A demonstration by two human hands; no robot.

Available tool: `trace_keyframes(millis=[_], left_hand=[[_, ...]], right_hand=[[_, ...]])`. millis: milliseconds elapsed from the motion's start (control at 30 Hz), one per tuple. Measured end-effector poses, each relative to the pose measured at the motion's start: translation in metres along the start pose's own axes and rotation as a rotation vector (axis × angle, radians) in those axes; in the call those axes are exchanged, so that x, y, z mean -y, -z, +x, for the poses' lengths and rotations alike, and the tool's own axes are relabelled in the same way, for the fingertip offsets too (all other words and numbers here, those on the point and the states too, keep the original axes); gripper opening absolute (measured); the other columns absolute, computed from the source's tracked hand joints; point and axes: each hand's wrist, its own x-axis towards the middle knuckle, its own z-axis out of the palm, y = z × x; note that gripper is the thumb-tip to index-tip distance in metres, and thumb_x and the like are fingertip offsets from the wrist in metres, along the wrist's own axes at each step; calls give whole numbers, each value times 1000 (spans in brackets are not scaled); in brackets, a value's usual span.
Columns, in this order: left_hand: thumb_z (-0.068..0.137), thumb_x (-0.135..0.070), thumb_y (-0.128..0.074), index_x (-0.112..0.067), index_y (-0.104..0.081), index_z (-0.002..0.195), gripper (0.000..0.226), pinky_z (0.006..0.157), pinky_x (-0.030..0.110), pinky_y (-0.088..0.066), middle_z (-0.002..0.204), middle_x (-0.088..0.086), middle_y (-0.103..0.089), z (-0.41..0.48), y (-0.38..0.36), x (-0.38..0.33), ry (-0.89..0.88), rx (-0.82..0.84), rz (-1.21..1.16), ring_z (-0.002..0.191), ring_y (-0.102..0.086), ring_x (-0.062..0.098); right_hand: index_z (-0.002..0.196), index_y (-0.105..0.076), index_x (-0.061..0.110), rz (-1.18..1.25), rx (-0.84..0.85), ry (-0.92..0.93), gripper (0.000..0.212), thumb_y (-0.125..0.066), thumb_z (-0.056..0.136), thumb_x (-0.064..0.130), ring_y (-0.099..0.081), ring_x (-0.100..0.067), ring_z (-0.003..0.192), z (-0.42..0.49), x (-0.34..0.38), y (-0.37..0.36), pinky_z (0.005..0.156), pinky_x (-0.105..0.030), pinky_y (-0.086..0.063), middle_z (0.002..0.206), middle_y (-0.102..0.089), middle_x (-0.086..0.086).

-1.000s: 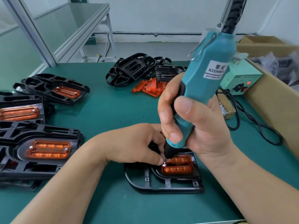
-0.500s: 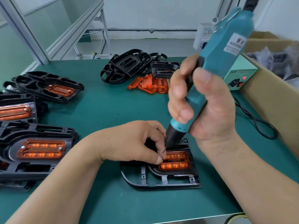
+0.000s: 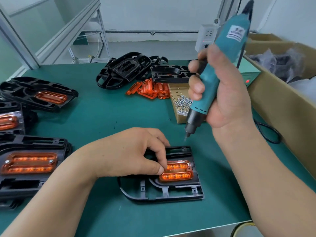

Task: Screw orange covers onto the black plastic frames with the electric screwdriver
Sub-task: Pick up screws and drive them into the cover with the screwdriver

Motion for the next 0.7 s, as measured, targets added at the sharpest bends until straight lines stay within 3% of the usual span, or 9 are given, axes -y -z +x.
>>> trace_keyframes(millis=[67,167,267,400,533,633,700], left_hand=[[85,-32,-84,-42,-80,87,11,105,28,-42,128,-29,-58,0,-1,1,-4,-4,26,123,-55,-9],[84,-36,-84,-43,-79,88,10,107,27,-39,128,-31,-54,1,-3,1,-19,-9,82,128,-48,-10],[83,-35,-85,-41,-78,88,10,109,27,-37,126,-30,-55,2,-3,1,-33,-14,78,129,-47,-9],[83,-32,-87,-37,-79,88,11,109,24,-37,125,-27,-57,2,-2,1,-38,-6,18,125,-52,-6],[86,-23,-86,-31,-80,89,11,104,12,-36,121,-19,-67,-1,4,0,-75,7,-68,127,-55,-5],[90,-23,-82,-27,-78,94,7,110,26,-44,123,-11,-70,-6,10,2,-67,17,-161,129,-60,6],[91,-22,-80,-26,-77,94,6,105,34,-51,122,-8,-70,-9,15,5,-48,-2,-174,119,-67,13]], right_hand=[[101,-59,13,-252,-9,-3,17,-70,100,25,-51,-16,48,3,7,6,47,-25,-41,88,-69,-10],[96,-64,12,-694,115,4,24,-80,93,30,-52,-23,46,3,13,12,45,-29,-43,77,-67,-16],[94,-62,17,-957,281,-60,26,-82,89,32,-53,-17,45,-2,8,7,43,-31,-46,60,-59,-3],[93,-59,31,-1364,430,-120,28,-81,85,46,-60,-7,60,-8,-6,-3,61,-31,-51,81,-68,1],[91,-56,38,-1491,478,-125,29,-76,83,57,-58,-5,75,-17,-6,-6,69,-32,-45,82,-64,11],[102,-59,36,-1545,444,-189,40,-67,76,65,-60,-3,80,-29,2,7,72,-33,-48,85,-66,13],[104,-56,40,-1582,434,-252,46,-68,72,72,-60,0,82,-42,7,19,71,-32,-47,88,-65,15]])
